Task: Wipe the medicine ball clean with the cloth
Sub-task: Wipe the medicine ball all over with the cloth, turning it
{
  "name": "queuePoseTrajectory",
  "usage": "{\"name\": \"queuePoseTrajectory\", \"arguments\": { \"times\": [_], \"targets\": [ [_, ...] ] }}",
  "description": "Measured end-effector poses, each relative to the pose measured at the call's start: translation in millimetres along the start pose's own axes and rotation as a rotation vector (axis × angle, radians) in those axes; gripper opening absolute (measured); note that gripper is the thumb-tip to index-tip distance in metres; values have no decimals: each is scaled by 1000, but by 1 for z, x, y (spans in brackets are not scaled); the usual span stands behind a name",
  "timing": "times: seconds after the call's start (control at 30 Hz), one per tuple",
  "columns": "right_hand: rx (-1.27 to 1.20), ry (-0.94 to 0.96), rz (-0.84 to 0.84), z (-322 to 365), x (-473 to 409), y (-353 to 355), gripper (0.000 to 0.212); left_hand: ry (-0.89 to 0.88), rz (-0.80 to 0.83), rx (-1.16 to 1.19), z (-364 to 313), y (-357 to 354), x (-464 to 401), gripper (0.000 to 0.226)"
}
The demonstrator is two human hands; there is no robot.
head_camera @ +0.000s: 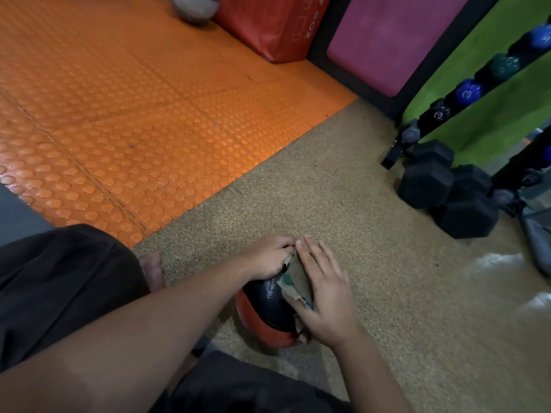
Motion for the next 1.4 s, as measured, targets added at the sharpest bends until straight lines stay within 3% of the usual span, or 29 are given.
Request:
{"name": "queuePoseTrajectory", "arguments": {
  "times": [0.1, 0.2, 0.27, 0.37, 0.43, 0.47, 0.53, 0.67, 0.73, 0.8, 0.87, 0.93, 1.0, 1.07, 1.1, 1.13, 1.17, 1.2, 1.23, 1.33, 1.4],
  "targets": [
    [-78, -3, -3, 3, 4, -10, 80, -25, 9, -93, -8, -2, -2, 38],
    [-280, -139, -157, -5, 12, -6, 66, -14, -4, -143, -12, -5, -2, 36],
    [-387, -350, -269, -14, 19, -4, 62, 21, -34, -176, -10, -8, -2, 32],
    [-738, -897, -561, -43, 47, -10, 47, 12, -107, -203, -16, -10, -1, 29],
    [-831, -1091, -647, -46, 59, -21, 44, -12, -96, -214, -19, -13, 1, 28],
    [-767, -1065, -646, -41, 58, -19, 50, -18, -78, -207, -19, -13, 1, 28],
    [-590, -817, -607, -24, 51, -10, 70, -12, -49, -165, -14, -14, 1, 27],
    [-88, -133, -205, 17, 35, -15, 70, -23, 4, -47, -6, -9, 3, 26],
    [151, 185, -58, 31, 36, -19, 82, -70, 38, 5, -10, -9, 3, 27],
    [173, 323, 3, 31, 35, -18, 83, -107, 41, 42, -11, -9, 1, 29],
    [76, 303, -40, 30, 34, -15, 77, -102, 12, 52, -8, -7, 0, 30],
    [-34, 129, -171, 26, 32, -16, 68, -61, -27, 51, -5, -4, 1, 30],
    [-290, -316, -418, 1, 41, -13, 62, -37, -49, 32, -4, -4, 0, 32],
    [-978, -862, -776, -38, 61, -31, 55, -35, -68, -44, -8, -7, 0, 34],
    [-1239, -1005, -934, -45, 66, -43, 49, -41, -58, -85, -9, -12, 0, 36],
    [-1293, -1092, -973, -43, 68, -45, 45, -45, -45, -109, -9, -15, 0, 37],
    [-1155, -1134, -897, -39, 66, -39, 45, -44, -32, -107, -8, -17, 0, 38],
    [-869, -1088, -801, -36, 63, -28, 47, -38, -22, -71, -5, -15, -1, 37],
    [-602, -916, -661, -23, 54, -19, 57, -36, -5, 0, -2, -13, -2, 37],
    [-4, -194, -161, 38, 32, -23, 71, -86, 64, 270, 4, -7, -2, 29],
    [313, 305, 55, 59, 39, -34, 81, -150, 110, 291, -1, -7, -2, 31]
  ]
}}
Point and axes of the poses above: each hand's wrist, its own x-axis away from the middle knuckle, its own y-axis out of the back of the hand, z = x × y, the point moved 9 cm from there along -x, towards the middle knuckle, and after that the axes turned 9 degrees about -x, right-handed, at the moved point
